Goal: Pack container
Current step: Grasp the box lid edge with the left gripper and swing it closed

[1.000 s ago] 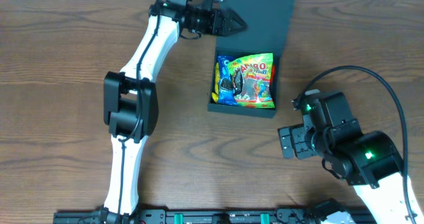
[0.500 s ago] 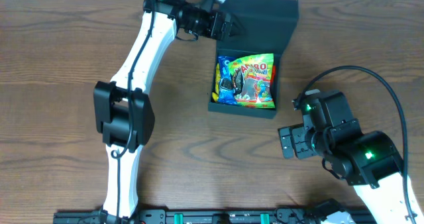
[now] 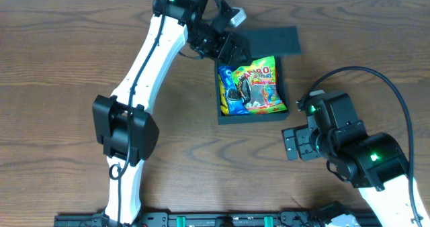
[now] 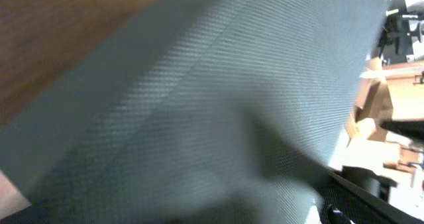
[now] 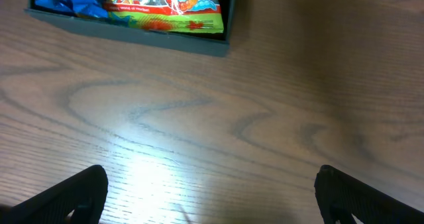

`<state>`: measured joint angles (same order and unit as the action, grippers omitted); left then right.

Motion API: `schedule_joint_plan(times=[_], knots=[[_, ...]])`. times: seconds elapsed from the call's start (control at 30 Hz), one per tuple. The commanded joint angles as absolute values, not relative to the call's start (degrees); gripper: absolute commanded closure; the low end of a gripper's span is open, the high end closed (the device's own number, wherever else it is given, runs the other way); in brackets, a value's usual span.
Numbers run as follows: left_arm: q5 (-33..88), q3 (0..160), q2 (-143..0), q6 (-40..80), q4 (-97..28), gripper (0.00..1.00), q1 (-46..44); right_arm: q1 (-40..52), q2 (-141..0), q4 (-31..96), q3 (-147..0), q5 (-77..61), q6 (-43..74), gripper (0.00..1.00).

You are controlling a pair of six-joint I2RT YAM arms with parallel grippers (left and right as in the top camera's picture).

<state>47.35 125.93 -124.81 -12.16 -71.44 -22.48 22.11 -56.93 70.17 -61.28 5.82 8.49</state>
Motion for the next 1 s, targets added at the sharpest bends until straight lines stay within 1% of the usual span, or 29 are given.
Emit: schedule_joint_plan(times=[0.0,0.23,0.4,0.7,0.83,0.97], knots=[[44.53,126.91,-120.27,-13.69,-72.95,0.04,-22.55,22.9,-55.79,70.17,-61.45,5.74,8.27,0.01],[41.45,126.91,-114.15,-12.32,-74.54,0.04,-22.57,22.9,-54.63,70.11,-61.45,5.76,8.27,0.01],[29.21,126.91,-110.39,-5.67,-77.67,0.04,-22.59,22.92,-55.18,69.52,-61.43,5.04,8.32,0.01],[17.3,126.74,-103.44,-4.99,-88.73,0.04,-22.59,22.92,-58.57,62.65,-61.45,4.27,9.82,0.01],[11.14,125.08,-100.05,-2.46,-91.24,0.04,-22.59,22.92,-62.5,59.66,-61.43,4.27,9.8,0.01],[8.1,121.34,-96.42,-0.03,-92.38,0.04,-22.59,22.92,-67.61,56.27,-61.43,4.29,9.85,0.01]])
